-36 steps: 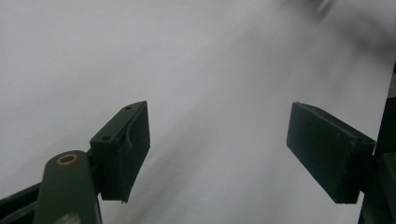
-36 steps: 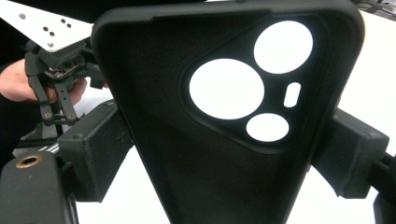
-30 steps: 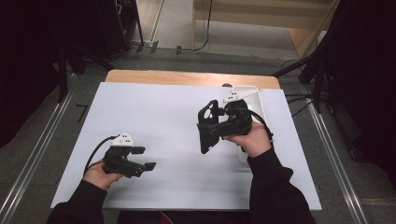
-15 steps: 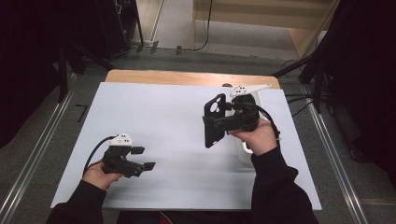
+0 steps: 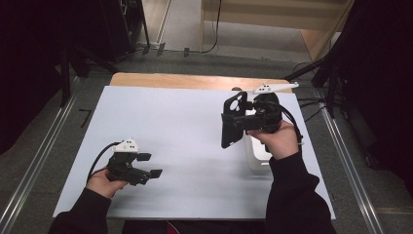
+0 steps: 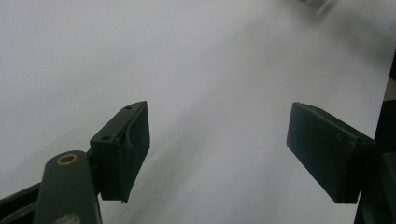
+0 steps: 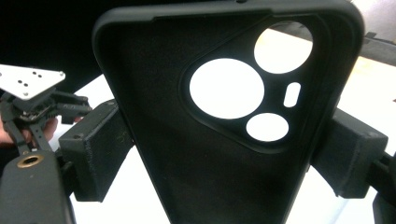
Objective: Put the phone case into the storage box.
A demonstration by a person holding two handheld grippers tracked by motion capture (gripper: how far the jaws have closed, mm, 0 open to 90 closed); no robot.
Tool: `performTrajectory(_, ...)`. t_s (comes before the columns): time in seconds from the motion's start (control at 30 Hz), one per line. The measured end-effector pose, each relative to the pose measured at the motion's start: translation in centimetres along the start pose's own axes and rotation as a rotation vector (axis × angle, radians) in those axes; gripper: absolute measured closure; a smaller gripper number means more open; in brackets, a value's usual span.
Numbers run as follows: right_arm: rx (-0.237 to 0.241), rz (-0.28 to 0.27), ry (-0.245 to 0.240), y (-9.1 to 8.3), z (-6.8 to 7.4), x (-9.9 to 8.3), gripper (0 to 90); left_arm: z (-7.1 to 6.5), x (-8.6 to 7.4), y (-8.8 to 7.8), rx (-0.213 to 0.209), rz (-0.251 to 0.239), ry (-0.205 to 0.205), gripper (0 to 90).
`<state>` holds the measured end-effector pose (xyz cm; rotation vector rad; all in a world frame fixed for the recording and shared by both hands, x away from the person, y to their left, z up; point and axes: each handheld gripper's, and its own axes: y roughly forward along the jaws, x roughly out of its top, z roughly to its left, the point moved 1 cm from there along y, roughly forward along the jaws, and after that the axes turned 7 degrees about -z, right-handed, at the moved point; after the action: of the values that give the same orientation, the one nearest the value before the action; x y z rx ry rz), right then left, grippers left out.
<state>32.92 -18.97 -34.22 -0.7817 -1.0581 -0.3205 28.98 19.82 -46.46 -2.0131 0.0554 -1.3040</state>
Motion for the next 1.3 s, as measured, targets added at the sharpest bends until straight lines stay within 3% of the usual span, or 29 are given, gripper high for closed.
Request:
performTrajectory(0.4, -0.087, -0.031, -0.002, -2.1, -0.6, 0.7, 11.7, -0.1, 0.1, 0.0, -0.022, 0.007, 0.008, 21.0)
performTrajectory(0.83, -0.176, -0.076, 0.060, -4.1, -2.7, 0.6, 11.8, -0.2, 0.1, 0.0, -0.028, 0.002, 0.001, 21.0)
performTrajectory(1.3, -0.304, -0.118, 0.105, -4.6, -4.6, 0.3, 12.0, -0.2, 0.2, 0.1, -0.037, 0.005, 0.005, 21.0)
